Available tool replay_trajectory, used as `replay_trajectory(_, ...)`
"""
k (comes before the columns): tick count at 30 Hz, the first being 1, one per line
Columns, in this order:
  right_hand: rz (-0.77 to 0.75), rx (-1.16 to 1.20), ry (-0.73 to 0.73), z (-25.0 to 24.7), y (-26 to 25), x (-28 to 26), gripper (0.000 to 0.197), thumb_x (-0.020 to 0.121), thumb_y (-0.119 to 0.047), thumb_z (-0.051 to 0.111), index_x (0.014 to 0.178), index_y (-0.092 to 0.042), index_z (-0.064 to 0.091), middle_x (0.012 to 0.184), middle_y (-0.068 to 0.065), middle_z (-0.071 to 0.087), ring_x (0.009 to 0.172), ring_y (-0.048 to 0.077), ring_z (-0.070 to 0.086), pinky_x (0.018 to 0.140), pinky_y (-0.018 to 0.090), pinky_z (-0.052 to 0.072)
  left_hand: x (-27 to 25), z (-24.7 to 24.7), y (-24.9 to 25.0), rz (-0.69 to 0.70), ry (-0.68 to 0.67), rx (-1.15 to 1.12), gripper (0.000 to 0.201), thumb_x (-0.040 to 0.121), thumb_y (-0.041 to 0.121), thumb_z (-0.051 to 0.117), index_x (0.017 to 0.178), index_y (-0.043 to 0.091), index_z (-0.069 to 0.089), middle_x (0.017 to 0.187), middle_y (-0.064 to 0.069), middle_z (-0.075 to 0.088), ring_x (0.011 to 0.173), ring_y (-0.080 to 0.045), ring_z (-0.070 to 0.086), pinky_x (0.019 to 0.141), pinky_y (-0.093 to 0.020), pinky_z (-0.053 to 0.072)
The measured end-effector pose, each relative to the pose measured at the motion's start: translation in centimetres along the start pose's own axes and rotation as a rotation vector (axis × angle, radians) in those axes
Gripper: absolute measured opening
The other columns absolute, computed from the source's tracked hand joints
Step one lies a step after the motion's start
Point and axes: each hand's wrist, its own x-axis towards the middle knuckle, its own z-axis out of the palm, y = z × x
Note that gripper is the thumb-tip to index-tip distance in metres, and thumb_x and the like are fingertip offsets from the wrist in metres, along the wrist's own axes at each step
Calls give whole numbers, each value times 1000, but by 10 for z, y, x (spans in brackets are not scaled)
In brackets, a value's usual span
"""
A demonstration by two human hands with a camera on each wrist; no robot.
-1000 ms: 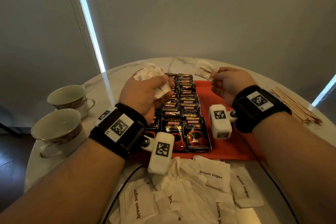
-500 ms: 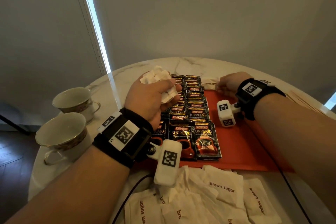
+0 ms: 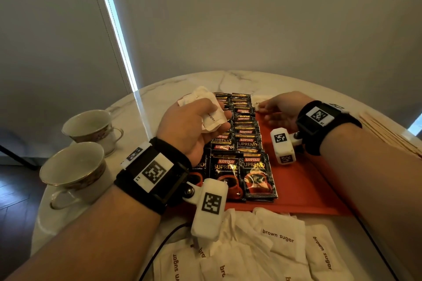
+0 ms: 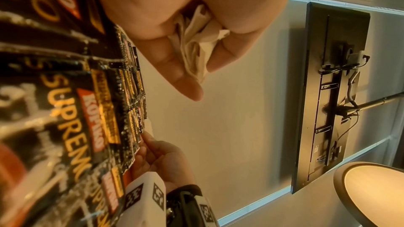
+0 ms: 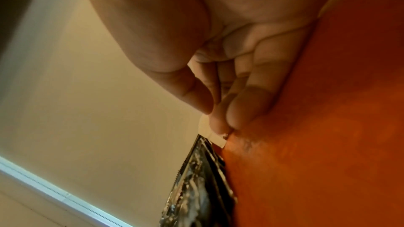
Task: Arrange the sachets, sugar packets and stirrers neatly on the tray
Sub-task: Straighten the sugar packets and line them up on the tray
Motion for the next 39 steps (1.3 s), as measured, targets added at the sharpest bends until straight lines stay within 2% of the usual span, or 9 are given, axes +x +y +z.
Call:
replay_trajectory(4,4,29,-28,-2,-1,-3,23,97,-1,53,114,-4,69,99,10,68,65,15,58,60,26,52,-3,2,2,-14,-27,-58,24,96,-6,51,118,1,58,94,-18,75,85,-32,79,57,-33,63)
replay_trajectory(7,-11,114,-53,-4,-4,-13,23,96,-8,59,117,-5,69,103,8,70,65,15,59,60,28,52,-6,4,1,-17,-60,-42,16,100,-5,52,111,3,60,100,-19,78,91,-35,78,62,-34,65)
replay_trajectory(10,-105,192,-108,-4,-14,-37,24,93,-19,67,115,-9,72,95,2,69,62,11,57,54,25,47,-7,5,0,0,-74,-17,17,100,-1,58,116,6,60,105,-19,78,95,-34,78,63,-34,65)
replay_trajectory(13,-203,206,-299,6,-22,-77,25,87,-21,73,110,-11,69,83,-1,66,59,9,53,53,22,44,-7,5,1,27,-61,10,16,96,5,67,112,6,63,97,-14,79,88,-29,79,62,-36,65)
replay_trajectory(17,-339,-10,-467,29,-15,-118,38,70,-19,82,105,-12,69,88,4,69,63,11,58,59,26,48,-10,4,3,35,-74,36,23,90,17,76,108,9,65,81,-6,78,74,-21,75,62,-35,63)
replay_trajectory(21,-369,96,-416,38,-4,-127,21,78,-10,81,92,-9,66,87,14,69,64,17,60,56,26,54,-13,7,3,6,-93,61,25,91,27,74,108,9,67,81,-6,78,68,-17,74,56,-31,61)
replay_trajectory(26,-353,307,-399,35,-3,-123,13,88,-12,71,81,-9,61,73,5,67,59,15,58,59,30,57,-11,5,2,-4,-87,63,19,94,16,72,111,9,66,94,-12,78,75,-22,76,54,-32,58)
replay_trajectory(32,-373,330,-307,41,2,-123,16,100,-16,60,91,-9,71,81,9,69,67,19,61,59,33,57,-10,2,0,37,-132,104,32,84,0,77,113,9,67,94,-10,77,75,-20,75,54,-28,57)
replay_trajectory(39,-533,238,-230,40,4,-122,18,93,-14,70,97,3,68,82,11,72,69,21,65,59,31,57,-12,1,-2,76,-171,96,32,81,-4,78,110,6,67,94,-13,78,81,-27,77,61,-32,62)
